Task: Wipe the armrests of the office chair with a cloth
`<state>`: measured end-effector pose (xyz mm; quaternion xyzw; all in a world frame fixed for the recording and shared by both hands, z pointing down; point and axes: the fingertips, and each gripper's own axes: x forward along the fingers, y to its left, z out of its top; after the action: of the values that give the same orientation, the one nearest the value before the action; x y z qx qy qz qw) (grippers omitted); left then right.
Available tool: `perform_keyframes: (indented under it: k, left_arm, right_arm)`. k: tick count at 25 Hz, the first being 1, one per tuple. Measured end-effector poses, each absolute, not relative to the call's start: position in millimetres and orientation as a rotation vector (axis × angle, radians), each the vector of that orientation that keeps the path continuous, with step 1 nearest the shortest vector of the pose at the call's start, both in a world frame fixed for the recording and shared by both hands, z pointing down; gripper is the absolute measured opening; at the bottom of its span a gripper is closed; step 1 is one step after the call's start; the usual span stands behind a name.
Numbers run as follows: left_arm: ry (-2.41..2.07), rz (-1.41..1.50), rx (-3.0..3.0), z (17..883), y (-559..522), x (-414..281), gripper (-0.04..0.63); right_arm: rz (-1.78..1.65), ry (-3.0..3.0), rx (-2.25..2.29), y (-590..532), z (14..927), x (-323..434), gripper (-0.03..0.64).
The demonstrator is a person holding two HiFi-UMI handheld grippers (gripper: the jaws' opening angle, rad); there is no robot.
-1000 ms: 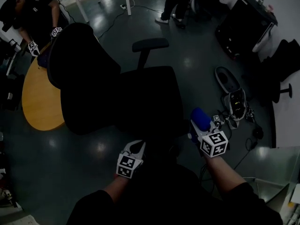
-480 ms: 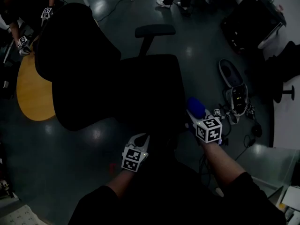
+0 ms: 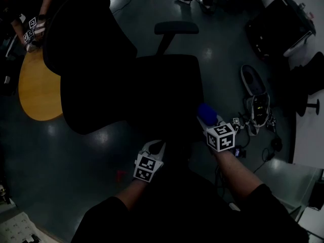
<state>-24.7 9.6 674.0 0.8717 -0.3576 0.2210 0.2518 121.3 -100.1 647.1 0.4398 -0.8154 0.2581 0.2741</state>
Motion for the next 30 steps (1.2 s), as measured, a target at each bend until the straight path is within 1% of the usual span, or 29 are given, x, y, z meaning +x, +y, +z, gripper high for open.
perform_keyframes:
  k: [8, 21, 30]
  left_arm:
    - [-0.973, 0.57, 2.382, 673.9, 9.6, -23.7, 0.02]
    - [-0.974, 0.538, 2.389, 673.3, 10.3, -22.7, 0.02]
    - [-0.978, 0.537, 2.389, 672.2, 10.4, -25.1, 0.02]
  right_arm:
    - [0.594, -2.262, 1.018, -95.3, 646.3, 57.7, 0.107]
    - [0.522, -2.366, 0.814, -85.3, 641.9, -27.6, 0.107]
    - [0.516, -2.422, 0.716, -76.2, 638.8, -69.0, 0.107]
